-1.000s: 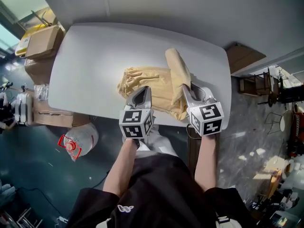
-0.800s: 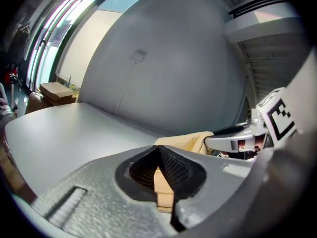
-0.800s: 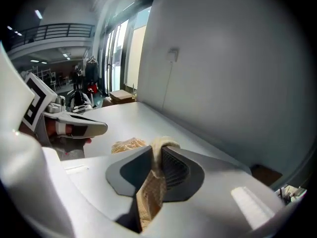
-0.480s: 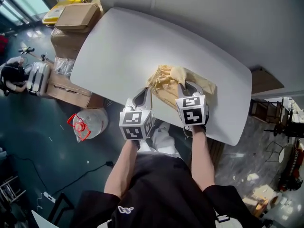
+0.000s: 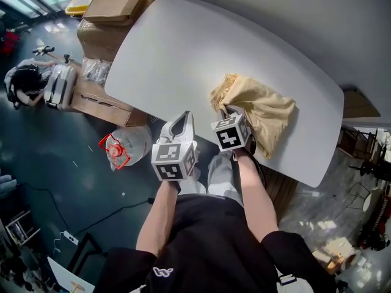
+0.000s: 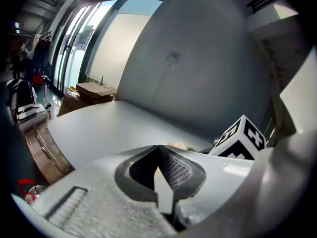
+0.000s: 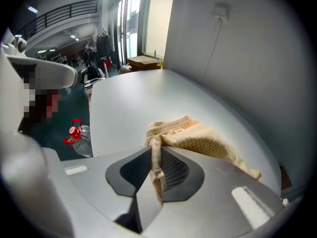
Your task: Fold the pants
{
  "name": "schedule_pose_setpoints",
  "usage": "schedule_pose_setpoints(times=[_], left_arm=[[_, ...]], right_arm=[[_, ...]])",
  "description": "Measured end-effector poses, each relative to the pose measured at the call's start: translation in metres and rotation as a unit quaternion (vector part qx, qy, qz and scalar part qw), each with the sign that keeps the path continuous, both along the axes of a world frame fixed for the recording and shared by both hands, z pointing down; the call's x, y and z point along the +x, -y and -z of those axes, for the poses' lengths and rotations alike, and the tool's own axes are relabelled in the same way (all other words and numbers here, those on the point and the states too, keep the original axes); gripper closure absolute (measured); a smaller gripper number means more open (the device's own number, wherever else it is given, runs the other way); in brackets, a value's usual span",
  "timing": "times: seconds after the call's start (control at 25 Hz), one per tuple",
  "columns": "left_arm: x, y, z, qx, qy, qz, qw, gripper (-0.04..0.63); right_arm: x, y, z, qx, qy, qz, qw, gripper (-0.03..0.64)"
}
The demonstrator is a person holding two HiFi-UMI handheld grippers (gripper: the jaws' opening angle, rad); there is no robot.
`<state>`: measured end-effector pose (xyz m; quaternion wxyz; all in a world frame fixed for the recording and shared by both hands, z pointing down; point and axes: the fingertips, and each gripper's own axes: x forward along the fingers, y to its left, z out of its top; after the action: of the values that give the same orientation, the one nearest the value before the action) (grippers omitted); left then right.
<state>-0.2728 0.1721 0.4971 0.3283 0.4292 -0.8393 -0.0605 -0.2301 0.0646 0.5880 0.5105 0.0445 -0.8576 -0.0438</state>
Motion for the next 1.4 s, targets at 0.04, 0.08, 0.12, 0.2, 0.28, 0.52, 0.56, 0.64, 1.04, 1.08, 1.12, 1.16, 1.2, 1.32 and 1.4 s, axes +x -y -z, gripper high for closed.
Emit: schedule_pose_setpoints(times=[0.04, 0.08, 0.12, 0.2, 0.28, 0.52, 0.56, 0.64, 1.04, 1.08, 1.12, 1.16, 1.2, 1.32, 1.4], left_arm=[[0.001, -0.003, -0.003, -0.004, -0.002, -0.001, 1.0, 0.592], [0.002, -0.005, -0.007, -0.007, -0.005, -0.003, 1.0, 0.592], [0.003, -0.007, -0.009, -0.011, -0.007, -0.006, 0.9999, 0.591], [0.005, -0.01, -0.014, -0.015, -0.009, -0.012, 0.9998, 0.591], [0.007, -0.01, -0.017, -0.017, -0.011, -0.019, 0.9996, 0.591], [0.011, -0.004, -0.014, -0.012, -0.008, -0.041, 0.9991, 0.592], [0.01, -0.003, -0.012, -0.009, -0.005, -0.046, 0.9989, 0.591], [0.01, 0.001, -0.006, -0.003, 0.001, -0.057, 0.9984, 0.592], [0.029, 0.049, 0.045, 0.059, 0.03, -0.149, 0.9865, 0.592], [0.032, 0.054, 0.052, 0.067, 0.032, -0.158, 0.9847, 0.591], [0.035, 0.06, 0.058, 0.074, 0.034, -0.166, 0.9827, 0.591], [0.039, 0.065, 0.065, 0.082, 0.037, -0.176, 0.9803, 0.592], [0.044, 0.071, 0.072, 0.089, 0.044, -0.187, 0.9773, 0.592], [0.065, 0.088, 0.101, 0.101, 0.108, -0.232, 0.9614, 0.592], [0.082, 0.094, 0.127, 0.117, 0.164, -0.257, 0.9451, 0.592]], right_arm=[[-0.001, -0.002, -0.007, -0.009, 0.004, -0.004, 1.0, 0.555], [0.0, -0.003, -0.015, -0.024, 0.008, -0.012, 1.0, 0.554], [0.002, -0.005, -0.023, -0.044, 0.01, -0.021, 0.999, 0.549], [0.006, -0.008, -0.032, -0.075, 0.017, -0.039, 0.996, 0.538], [0.006, -0.01, -0.034, -0.087, 0.028, -0.048, 0.995, 0.531], [0.005, -0.016, -0.03, -0.116, 0.045, -0.07, 0.99, 0.474], [0.006, -0.016, -0.026, -0.126, 0.052, -0.079, 0.987, 0.476], [0.011, -0.013, -0.012, -0.143, 0.072, -0.102, 0.982, 0.483], [0.082, 0.049, 0.098, -0.074, 0.209, -0.225, 0.949, 0.564], [0.09, 0.053, 0.113, -0.063, 0.226, -0.232, 0.944, 0.581], [0.098, 0.057, 0.128, -0.053, 0.244, -0.239, 0.938, 0.595], [0.104, 0.06, 0.144, -0.045, 0.265, -0.246, 0.931, 0.607], [0.11, 0.062, 0.16, -0.039, 0.29, -0.252, 0.923, 0.612], [0.124, 0.065, 0.208, -0.02, 0.358, -0.257, 0.898, 0.614], [0.133, 0.064, 0.234, 0.003, 0.388, -0.255, 0.886, 0.614]])
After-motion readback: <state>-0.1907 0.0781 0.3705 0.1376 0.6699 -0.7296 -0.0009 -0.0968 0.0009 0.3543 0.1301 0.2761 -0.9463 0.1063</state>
